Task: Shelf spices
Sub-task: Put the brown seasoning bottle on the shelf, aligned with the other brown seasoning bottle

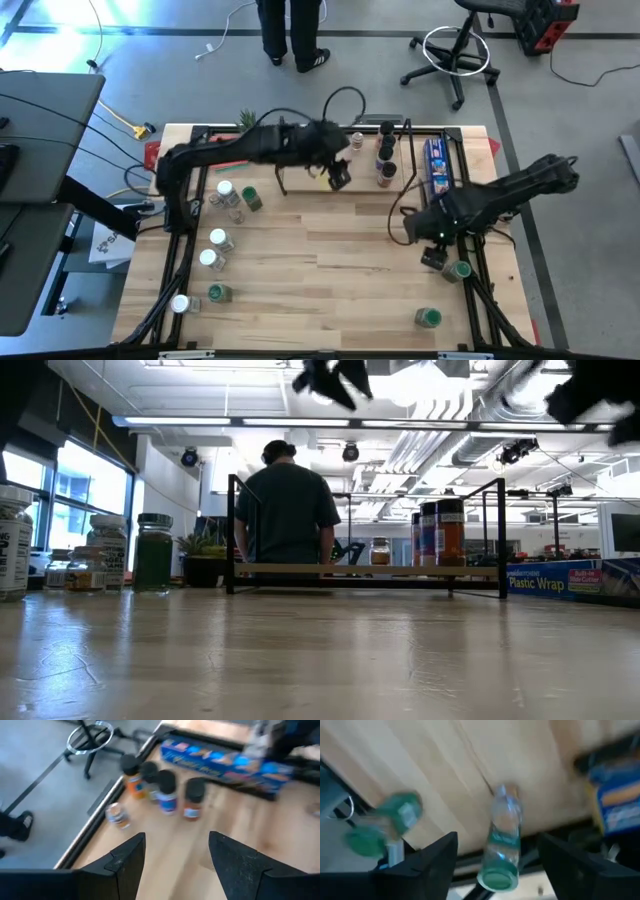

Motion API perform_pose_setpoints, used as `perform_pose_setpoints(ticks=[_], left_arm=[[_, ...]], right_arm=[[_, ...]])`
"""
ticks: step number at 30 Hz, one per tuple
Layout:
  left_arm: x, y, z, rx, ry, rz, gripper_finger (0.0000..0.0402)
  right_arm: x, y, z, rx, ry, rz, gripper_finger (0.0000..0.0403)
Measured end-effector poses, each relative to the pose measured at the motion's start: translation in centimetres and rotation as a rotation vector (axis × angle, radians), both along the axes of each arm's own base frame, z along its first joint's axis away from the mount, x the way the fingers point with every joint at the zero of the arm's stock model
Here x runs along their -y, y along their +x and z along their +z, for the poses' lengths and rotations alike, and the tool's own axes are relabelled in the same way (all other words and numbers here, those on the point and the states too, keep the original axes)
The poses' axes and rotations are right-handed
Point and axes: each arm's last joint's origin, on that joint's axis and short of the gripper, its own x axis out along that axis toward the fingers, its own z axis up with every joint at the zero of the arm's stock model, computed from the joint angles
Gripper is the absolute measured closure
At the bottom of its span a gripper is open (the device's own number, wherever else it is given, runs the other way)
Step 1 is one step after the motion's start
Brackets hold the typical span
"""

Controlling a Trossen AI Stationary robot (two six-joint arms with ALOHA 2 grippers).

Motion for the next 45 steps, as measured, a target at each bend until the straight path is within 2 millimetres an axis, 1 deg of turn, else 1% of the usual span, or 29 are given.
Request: perform_pose_setpoints(ticks=[3, 6, 9, 13, 18, 28, 32, 38, 42, 45], left_arm=[[2.5, 0.0, 0.4, 0.014, 0.006, -0.036, 0.0188], [4.5, 0.1, 0.3, 0.007, 0.014, -0.077, 0.0188], [5.7, 0.1, 0.1, 0.002, 0.015, -0.104, 0.0188], [6.7, -0.1, -0.3, -0.028, 0.019, -0.102, 0.0188], [7.1, -0.1, -0.3, -0.024, 0.013, -0.105, 0.0188], [6.9, -0.1, -0.2, -0.017, 0.019, -0.073, 0.0188], [6.8, -0.1, -0.2, -0.012, 0.021, -0.069, 0.0188], [6.7, -0.1, -0.2, -0.01, 0.021, -0.067, 0.0188], [6.7, -0.1, -0.2, -0.01, 0.02, -0.067, 0.0188], [6.7, -0.1, -0.2, -0.009, 0.017, -0.07, 0.0188]], right_arm=[[-0.1, -0.7, -2.1, -0.069, -0.01, -0.031, 0.0117], [-0.3, -1.0, -3.4, -0.075, -0.04, -0.045, 0.0114], [-0.4, -1.3, -4.3, -0.093, -0.05, -0.071, 0.0114], [-0.7, -1.8, -5.8, -0.114, -0.031, -0.07, 0.0114], [-1.3, -2.2, -7.2, -0.11, -0.008, -0.077, 0.0114], [-1.9, -3.0, -9.0, -0.118, -0.023, -0.114, 0.012], [-2.0, -3.1, -9.5, -0.104, -0.018, -0.121, 0.0152], [-2.0, -2.8, -9.6, -0.048, -0.035, -0.126, 0.0243], [-2.0, -1.9, -9.1, 0.016, -0.035, -0.146, 0.0245], [-1.8, -0.5, -7.8, 0.086, -0.027, -0.181, 0.0245]])
